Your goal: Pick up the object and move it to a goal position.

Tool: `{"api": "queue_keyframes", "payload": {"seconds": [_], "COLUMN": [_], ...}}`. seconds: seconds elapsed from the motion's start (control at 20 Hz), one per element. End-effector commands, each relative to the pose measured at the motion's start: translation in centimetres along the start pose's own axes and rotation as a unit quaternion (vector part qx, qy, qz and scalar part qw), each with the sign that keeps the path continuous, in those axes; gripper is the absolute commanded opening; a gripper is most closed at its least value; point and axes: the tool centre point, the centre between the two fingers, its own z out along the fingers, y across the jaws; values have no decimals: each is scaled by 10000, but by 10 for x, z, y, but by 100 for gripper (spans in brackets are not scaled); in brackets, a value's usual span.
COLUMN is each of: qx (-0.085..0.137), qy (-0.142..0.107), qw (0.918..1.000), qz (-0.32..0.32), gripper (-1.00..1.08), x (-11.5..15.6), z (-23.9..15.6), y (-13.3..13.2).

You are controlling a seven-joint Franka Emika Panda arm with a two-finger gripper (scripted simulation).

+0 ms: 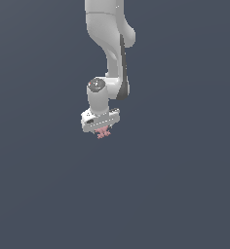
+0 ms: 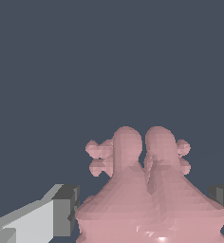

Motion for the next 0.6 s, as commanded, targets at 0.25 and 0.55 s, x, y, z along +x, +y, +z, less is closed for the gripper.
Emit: {"api": "queue_keyframes", "payload": {"seconds": [0.25, 0.55], "qx": [0, 8], "qy": [-4, -21], "qw": [10000, 10000], "qz": [1, 4], "gripper": [-100, -100], "x": [5, 20], "z": [-9, -35], "y": [-4, -16]}}
